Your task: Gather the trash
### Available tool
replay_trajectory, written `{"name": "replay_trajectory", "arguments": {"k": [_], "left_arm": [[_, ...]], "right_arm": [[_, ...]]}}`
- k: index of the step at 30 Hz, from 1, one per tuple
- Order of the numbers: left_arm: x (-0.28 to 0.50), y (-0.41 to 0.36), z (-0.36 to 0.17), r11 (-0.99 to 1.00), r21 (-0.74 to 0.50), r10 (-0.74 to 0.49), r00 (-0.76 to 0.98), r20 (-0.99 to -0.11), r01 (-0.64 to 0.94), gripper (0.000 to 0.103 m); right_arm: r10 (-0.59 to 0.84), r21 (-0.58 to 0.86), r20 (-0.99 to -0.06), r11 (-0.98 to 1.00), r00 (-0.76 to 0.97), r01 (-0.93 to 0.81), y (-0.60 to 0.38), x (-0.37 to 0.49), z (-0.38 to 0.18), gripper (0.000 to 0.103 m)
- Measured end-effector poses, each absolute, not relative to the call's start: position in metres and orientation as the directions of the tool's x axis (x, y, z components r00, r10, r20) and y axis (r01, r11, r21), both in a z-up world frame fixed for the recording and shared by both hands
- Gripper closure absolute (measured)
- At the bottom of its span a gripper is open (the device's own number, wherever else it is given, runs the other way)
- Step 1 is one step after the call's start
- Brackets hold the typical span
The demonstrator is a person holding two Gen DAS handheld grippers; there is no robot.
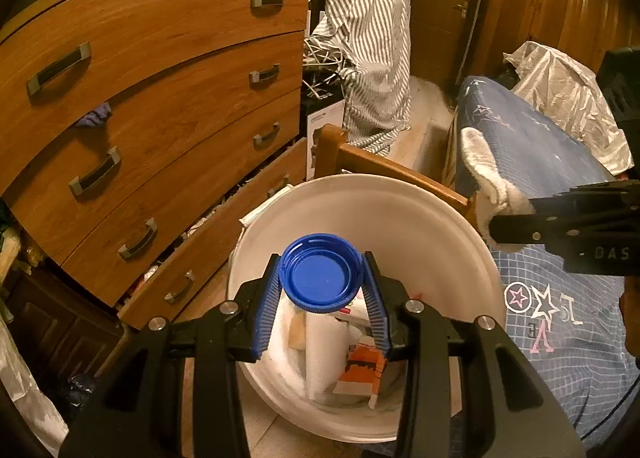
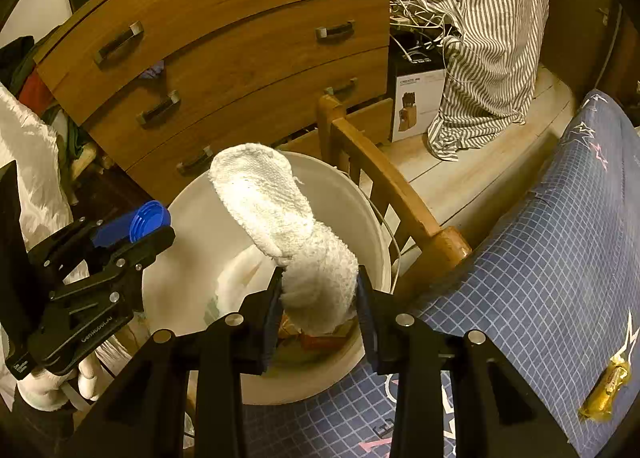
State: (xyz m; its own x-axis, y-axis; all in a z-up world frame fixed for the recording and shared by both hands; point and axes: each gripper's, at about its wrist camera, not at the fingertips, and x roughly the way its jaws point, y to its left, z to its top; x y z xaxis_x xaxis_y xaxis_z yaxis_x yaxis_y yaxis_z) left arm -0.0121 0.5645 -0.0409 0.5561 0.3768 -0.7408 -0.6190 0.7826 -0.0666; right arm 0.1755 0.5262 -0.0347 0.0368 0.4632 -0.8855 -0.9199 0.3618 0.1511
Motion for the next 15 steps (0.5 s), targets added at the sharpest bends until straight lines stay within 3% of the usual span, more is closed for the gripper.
{"name": "replay_trajectory", "arguments": {"k": [1,2,4,15], "left_arm": [[-0.011,0.564,-0.041,0.782,-0.061,0.380,0.552,-0.743,-0.620,0.061],[-0.011,0.563,-0.041,0.779,-0.055,0.388,0.550,-0.740,-0.624,0.049],[-0.013,0.564,-0.039,0.770,-0.052,0.403,0.548,-0.733,-0.636,0.040],[-0.024,0.556,-0.023,0.744,-0.070,0.443,0.569,-0.693,-0.664,0.032]], "right_arm": [[0.470,0.156,-0.882,0.362,0.035,-0.919,0.526,0.176,-0.035,0.064],[0.472,0.159,-0.881,0.365,0.036,-0.917,0.526,0.176,-0.034,0.059],[0.486,0.173,-0.873,0.367,0.030,-0.914,0.525,0.177,-0.034,0.048],[0.559,0.214,-0.829,0.352,0.022,-0.911,0.509,0.177,-0.016,0.046]]}}
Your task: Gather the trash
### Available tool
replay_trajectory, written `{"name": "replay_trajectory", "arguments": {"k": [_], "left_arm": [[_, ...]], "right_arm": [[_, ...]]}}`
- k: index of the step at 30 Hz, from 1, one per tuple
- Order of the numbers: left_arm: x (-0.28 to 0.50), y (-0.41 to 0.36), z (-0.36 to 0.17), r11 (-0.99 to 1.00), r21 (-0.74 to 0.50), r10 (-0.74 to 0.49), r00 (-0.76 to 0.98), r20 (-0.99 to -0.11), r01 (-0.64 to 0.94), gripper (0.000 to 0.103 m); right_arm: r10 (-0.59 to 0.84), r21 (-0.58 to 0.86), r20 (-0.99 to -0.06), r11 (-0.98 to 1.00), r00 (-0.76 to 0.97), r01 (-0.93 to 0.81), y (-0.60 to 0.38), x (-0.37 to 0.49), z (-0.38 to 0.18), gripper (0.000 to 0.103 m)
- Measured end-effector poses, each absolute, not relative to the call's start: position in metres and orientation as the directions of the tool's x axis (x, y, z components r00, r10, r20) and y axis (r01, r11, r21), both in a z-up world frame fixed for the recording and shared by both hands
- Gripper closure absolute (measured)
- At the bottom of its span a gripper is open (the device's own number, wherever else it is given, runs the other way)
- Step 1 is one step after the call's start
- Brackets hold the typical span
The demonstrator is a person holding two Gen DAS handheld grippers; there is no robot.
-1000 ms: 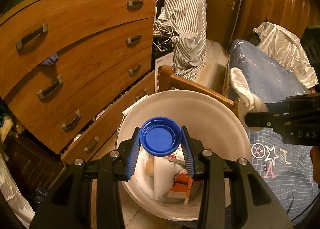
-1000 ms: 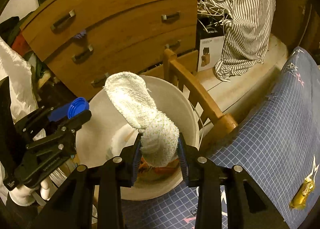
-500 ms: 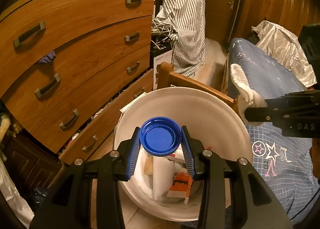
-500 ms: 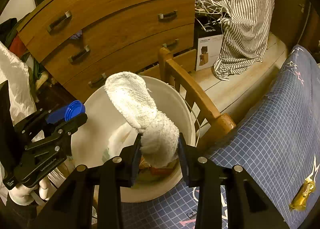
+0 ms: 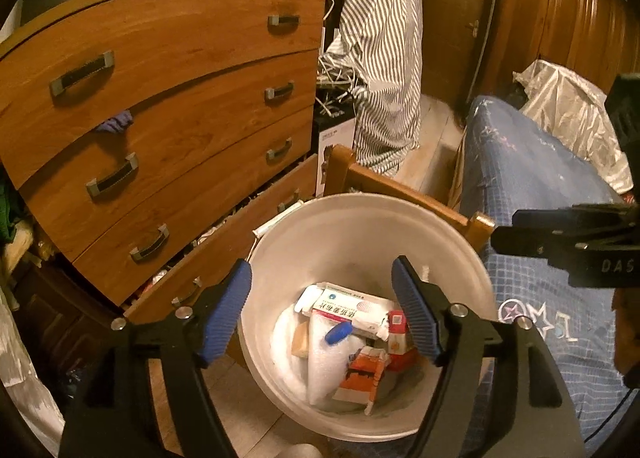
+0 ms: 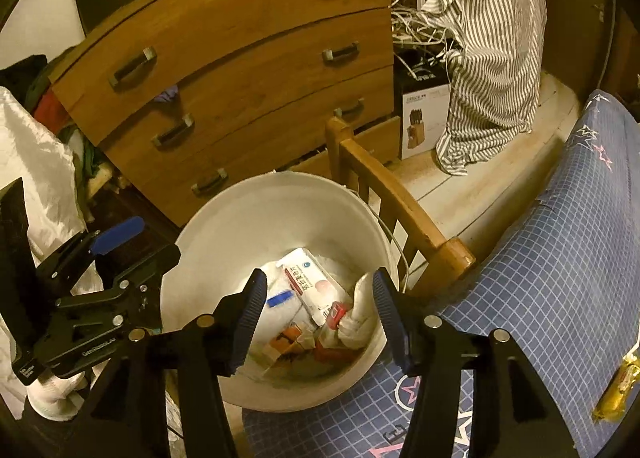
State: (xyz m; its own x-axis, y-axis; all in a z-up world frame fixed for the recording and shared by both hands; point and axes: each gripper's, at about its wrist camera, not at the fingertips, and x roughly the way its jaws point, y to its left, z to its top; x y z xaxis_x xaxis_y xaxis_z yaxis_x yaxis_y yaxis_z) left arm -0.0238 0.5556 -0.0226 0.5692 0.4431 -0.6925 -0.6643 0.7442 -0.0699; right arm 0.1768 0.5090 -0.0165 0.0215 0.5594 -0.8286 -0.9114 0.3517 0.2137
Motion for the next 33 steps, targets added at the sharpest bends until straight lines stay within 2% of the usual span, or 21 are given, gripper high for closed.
{"name": "replay_trajectory", "arguments": {"k": [4,6,11,17,28,33], "left_arm": [[-0.029,0.544,-0.014,0.746,-0.071,0.456,0.586,-0.670,-0.662,0.027],[-0.034,0.537,-0.010,0.743,-0.069,0.468,0.591,-0.657,-0.665,0.023],[-0.057,0.522,0.001,0.711,-0.084,0.520,0.603,-0.606,-0.698,0.007],[-0.084,0.508,0.009,0.656,-0.112,0.587,0.598,-0.546,-0.747,0.006],[-0.116,0.452,0.014,0.636,-0.107,0.619,0.588,-0.520,-0.765,0.006],[-0.129,0.420,0.013,0.677,-0.128,0.589,0.638,-0.495,-0.724,0.006]], "right_arm": [[0.595,0.226,-0.804,0.337,0.020,-0.914,0.495,0.171,-0.011,0.041],[0.618,0.227,-0.786,0.323,0.022,-0.919,0.485,0.165,-0.007,0.036],[0.682,0.202,-0.729,0.286,0.051,-0.937,0.456,0.146,0.006,0.027],[0.744,0.158,-0.660,0.268,0.100,-0.950,0.408,0.124,0.020,0.023],[0.838,0.109,-0.521,0.254,0.162,-0.961,0.304,0.074,0.048,0.017],[0.852,0.082,-0.486,0.267,0.195,-0.960,0.264,0.058,0.049,0.015]]}}
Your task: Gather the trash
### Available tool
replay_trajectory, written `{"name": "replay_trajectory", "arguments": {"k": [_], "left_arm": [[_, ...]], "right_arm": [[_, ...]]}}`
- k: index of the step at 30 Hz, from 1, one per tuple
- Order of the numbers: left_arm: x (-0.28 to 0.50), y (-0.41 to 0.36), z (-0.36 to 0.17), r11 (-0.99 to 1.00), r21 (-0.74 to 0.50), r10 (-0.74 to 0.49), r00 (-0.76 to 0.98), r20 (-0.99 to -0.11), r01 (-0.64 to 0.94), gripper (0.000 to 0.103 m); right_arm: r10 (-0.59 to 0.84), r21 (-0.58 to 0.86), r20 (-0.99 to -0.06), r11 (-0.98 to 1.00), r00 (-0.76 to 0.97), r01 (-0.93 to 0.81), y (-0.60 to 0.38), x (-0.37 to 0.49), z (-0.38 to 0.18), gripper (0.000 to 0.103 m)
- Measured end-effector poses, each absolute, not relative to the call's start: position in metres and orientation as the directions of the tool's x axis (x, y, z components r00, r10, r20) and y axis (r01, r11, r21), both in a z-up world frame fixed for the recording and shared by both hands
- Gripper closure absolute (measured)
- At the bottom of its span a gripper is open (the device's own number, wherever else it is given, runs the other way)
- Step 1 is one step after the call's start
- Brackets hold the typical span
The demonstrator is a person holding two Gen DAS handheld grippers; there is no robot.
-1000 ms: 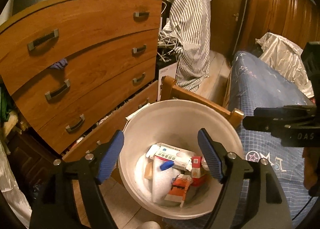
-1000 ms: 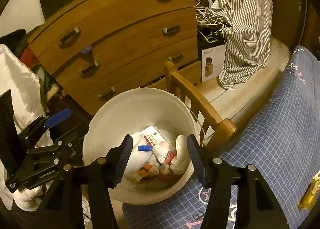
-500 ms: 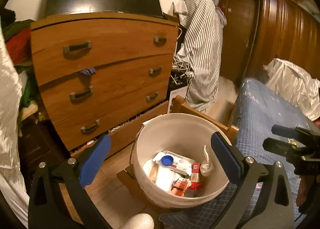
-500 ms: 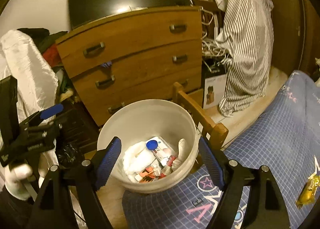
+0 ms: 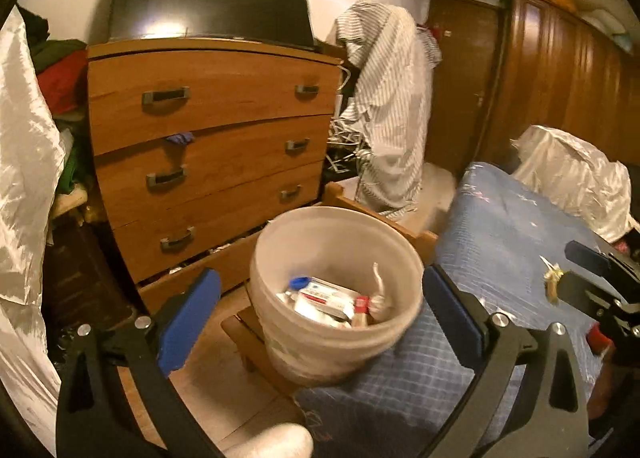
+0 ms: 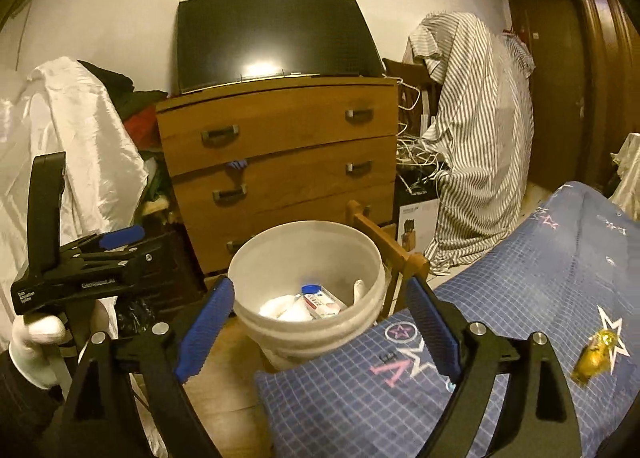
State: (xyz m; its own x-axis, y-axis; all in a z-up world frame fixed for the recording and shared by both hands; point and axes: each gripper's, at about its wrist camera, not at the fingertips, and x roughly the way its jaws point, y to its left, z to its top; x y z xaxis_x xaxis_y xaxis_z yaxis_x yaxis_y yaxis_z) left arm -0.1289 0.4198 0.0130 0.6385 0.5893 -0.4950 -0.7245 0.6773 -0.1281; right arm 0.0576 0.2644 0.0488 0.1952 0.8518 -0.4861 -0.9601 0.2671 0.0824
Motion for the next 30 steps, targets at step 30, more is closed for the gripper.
{"name": "replay_trajectory", "arguments": {"k": [30], "left_arm": [[-0.146,0.340,0.031,0.737,-0.066,0.588,0.686,-0.428,-0.673,0.006]], "right_arm": [[0.865,0.105,-0.441,0.316,0.240,-0.943,0.209,0.043,0.058,0.013]]}}
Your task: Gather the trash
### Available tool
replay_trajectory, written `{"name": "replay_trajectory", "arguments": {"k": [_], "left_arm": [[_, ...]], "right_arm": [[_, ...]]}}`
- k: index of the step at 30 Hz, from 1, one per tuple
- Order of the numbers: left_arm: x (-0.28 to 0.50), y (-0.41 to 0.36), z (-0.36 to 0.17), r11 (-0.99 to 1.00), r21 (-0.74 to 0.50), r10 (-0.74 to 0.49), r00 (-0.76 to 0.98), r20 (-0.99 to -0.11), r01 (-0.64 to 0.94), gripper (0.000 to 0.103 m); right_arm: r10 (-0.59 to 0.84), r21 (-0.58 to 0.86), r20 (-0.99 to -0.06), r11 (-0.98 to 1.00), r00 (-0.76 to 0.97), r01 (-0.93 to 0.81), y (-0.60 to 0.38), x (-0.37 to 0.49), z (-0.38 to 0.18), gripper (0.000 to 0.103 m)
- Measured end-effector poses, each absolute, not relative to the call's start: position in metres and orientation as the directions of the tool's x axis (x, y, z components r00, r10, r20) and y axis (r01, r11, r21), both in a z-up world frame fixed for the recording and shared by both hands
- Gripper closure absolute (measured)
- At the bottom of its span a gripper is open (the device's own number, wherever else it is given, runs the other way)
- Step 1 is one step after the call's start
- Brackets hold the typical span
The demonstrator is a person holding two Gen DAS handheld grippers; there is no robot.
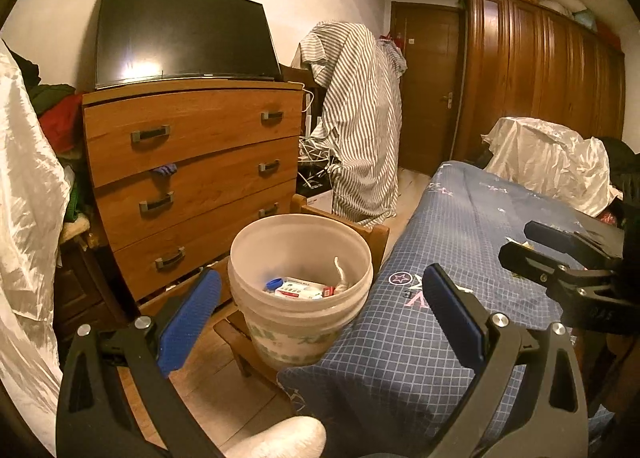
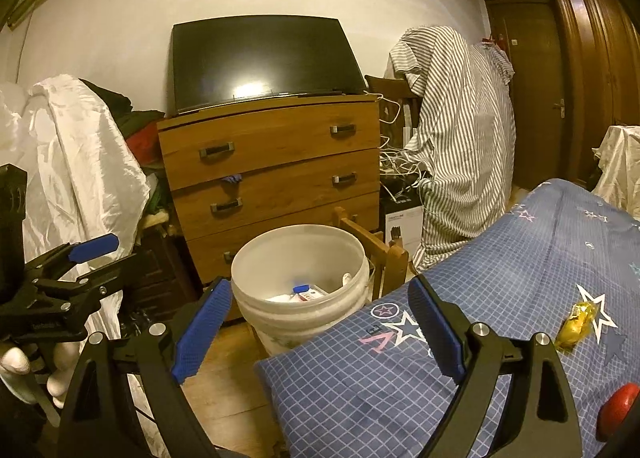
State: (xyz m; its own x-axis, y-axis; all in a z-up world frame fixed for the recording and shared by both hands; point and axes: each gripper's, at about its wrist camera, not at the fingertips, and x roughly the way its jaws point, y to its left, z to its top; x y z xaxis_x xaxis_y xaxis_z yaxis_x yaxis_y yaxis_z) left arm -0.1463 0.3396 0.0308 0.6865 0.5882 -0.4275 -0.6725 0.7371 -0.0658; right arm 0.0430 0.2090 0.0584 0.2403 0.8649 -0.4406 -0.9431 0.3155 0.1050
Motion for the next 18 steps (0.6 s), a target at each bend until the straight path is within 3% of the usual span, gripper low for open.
{"name": "replay_trajectory", "arguments": {"k": [18], "left_arm": [[-0.1415,0.3448,0.0271,0.718,-0.069,0.593,0.660,-0.461,-0.693,0.006]], "right_arm": [[0.867,0.103,-0.446,0.298,0.224,-0.949,0.2165,0.0387,0.0556,0.010]]}}
